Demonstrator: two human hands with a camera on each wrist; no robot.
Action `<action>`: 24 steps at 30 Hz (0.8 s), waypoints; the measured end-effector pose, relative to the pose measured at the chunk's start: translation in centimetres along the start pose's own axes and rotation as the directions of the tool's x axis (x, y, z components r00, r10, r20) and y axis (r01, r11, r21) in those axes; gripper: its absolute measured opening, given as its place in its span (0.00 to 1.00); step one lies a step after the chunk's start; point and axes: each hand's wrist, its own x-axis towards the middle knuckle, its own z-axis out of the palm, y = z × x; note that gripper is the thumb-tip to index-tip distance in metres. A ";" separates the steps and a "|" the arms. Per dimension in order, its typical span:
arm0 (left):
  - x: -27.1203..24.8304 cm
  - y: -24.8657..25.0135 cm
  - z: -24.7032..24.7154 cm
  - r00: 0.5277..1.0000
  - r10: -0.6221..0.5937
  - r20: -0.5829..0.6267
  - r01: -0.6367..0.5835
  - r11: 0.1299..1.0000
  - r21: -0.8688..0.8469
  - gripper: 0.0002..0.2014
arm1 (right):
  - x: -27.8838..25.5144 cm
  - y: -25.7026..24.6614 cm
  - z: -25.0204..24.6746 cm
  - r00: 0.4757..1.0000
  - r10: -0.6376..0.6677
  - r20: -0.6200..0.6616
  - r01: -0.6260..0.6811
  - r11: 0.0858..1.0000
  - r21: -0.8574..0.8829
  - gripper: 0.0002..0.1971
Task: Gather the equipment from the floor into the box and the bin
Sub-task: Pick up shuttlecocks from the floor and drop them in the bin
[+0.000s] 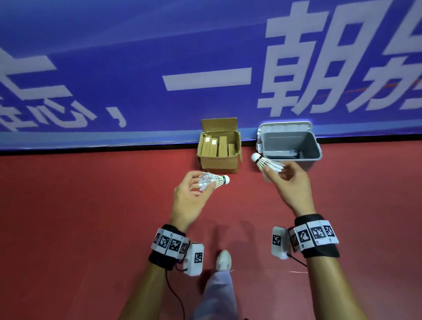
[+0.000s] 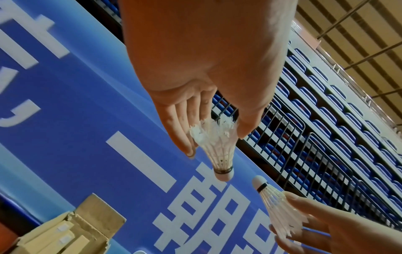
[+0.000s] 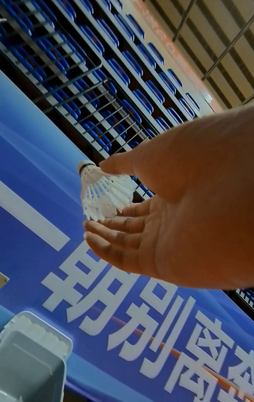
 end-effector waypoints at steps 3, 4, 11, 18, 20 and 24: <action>6.0 -0.9 3.2 0.999 0.021 0.040 -0.022 1.000 0.015 0.16 | 5.1 1.4 -0.2 0.998 0.018 -0.058 -0.018 1.000 0.004 0.19; 8.1 -1.1 4.3 0.998 0.035 0.054 -0.036 0.999 0.014 0.16 | 7.1 1.6 -0.1 0.997 0.026 -0.077 -0.025 1.000 0.016 0.21; 25.3 -0.3 12.2 0.968 0.108 0.227 -0.111 0.994 0.005 0.18 | 21.9 1.5 0.1 0.975 0.067 -0.212 -0.061 0.998 0.032 0.22; 36.8 2.6 22.6 0.890 0.160 0.427 -0.189 0.982 0.026 0.14 | 30.8 3.0 -3.1 0.947 0.087 -0.310 -0.086 0.996 0.015 0.18; 38.8 3.1 26.1 0.871 0.146 0.469 -0.174 0.985 0.017 0.12 | 33.3 4.2 -4.7 0.935 0.095 -0.341 -0.103 0.995 -0.004 0.18; 42.5 3.5 33.6 0.847 0.150 0.510 -0.188 0.982 0.024 0.12 | 39.7 6.8 -9.2 0.914 0.105 -0.392 -0.133 0.990 -0.044 0.18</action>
